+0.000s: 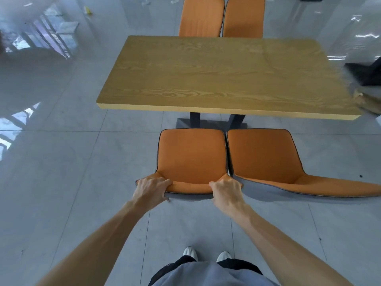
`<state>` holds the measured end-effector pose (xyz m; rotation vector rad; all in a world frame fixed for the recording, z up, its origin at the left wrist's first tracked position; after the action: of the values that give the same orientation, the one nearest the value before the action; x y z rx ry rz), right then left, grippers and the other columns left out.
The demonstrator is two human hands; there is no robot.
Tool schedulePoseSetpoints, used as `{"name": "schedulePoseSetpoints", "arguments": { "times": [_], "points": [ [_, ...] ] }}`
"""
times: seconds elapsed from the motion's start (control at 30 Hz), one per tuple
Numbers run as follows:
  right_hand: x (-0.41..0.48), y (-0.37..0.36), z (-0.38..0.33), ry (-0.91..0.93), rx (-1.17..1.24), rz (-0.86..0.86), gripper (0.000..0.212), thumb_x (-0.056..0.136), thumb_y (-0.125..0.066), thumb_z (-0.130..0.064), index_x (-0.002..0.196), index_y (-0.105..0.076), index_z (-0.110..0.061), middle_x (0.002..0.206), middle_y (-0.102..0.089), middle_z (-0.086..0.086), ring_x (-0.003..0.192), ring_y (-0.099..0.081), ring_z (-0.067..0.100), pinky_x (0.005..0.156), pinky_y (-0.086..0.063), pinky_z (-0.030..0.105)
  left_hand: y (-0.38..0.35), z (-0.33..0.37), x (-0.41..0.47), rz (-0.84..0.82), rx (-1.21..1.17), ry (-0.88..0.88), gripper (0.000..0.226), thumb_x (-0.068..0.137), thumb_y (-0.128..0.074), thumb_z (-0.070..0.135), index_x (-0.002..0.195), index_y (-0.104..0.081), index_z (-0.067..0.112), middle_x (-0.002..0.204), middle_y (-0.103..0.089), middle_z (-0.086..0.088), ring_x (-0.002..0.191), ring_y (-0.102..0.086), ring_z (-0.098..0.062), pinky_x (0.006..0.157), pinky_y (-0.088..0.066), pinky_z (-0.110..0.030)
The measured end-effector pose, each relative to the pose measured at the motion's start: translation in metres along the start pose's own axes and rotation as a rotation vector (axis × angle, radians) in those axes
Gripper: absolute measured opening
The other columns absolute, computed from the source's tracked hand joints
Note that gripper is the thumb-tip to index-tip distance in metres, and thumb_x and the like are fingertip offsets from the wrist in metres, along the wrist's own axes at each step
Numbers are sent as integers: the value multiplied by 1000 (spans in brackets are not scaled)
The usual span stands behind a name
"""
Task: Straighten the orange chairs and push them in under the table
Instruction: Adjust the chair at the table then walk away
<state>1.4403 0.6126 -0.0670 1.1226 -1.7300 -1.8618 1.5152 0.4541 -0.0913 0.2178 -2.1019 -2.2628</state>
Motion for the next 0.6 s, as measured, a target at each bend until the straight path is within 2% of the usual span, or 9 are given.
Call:
{"name": "schedulePoseSetpoints", "arguments": {
  "times": [0.07, 0.13, 0.17, 0.23, 0.3, 0.47, 0.6],
  "points": [
    [3, -4, 0, -7, 10, -16, 11, 70, -71, -9, 78, -68, -15, 56, -58, 1, 56, -56, 21, 44, -33, 22, 1, -1, 0, 12, 2, -4, 24, 55, -78, 28, 73, -62, 25, 66, -66, 8, 60, -60, -18, 42, -39, -25],
    [7, -8, 4, -5, 18, 18, 26, 47, -86, -12, 58, -63, -17, 43, -56, -2, 41, -55, 18, 37, -33, 21, 1, 0, 0, 2, 4, 0, 26, 54, -79, 29, 73, -62, 25, 64, -66, 8, 60, -60, -19, 42, -40, -25],
    [7, -9, 7, -3, 12, 34, 30, 44, -88, -17, 57, -62, -16, 43, -57, -2, 40, -55, 19, 37, -34, 21, 1, 2, 0, 1, -1, 3, 27, 54, -80, 29, 73, -62, 25, 63, -65, 8, 59, -60, -19, 42, -39, -25],
    [6, -10, 6, 29, 19, 57, 21, 65, -81, -24, 76, -66, -14, 62, -67, 2, 59, -64, 23, 49, -45, 28, 1, 2, -2, 2, -7, 20, 30, 51, -83, 28, 71, -61, 24, 61, -65, 8, 56, -59, -19, 41, -33, -23],
    [4, -6, 4, 50, 24, 68, 17, 80, -68, -23, 92, -65, -13, 80, -71, 5, 76, -66, 27, 62, -48, 32, 3, 3, -3, 9, -6, 34, 30, 52, -83, 27, 71, -60, 23, 62, -64, 8, 57, -58, -19, 42, -32, -24],
    [-4, -2, 9, 25, 42, 59, 16, 85, -62, -25, 99, -63, -16, 88, -71, 4, 83, -65, 25, 62, -40, 30, 0, 11, -5, -40, -33, 51, 17, 72, -70, 29, 85, -61, 24, 80, -68, 5, 73, -62, -21, 53, -45, -31],
    [-7, -3, 10, 0, 63, 80, 13, 82, -64, -19, 93, -62, -13, 84, -69, 3, 80, -65, 25, 66, -47, 33, 0, 14, -8, -84, -17, 51, 22, 76, -68, 34, 91, -59, 21, 85, -68, 2, 75, -63, -24, 58, -45, -32]
  ]
}}
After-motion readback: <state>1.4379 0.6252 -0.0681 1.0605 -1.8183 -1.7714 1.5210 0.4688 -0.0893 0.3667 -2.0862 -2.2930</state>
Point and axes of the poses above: each hand's wrist, its own x-axis towards the middle knuckle, its own y-axis out of the back of the hand, z = x × y, the point moved 10 cm from there along x, towards the middle knuckle
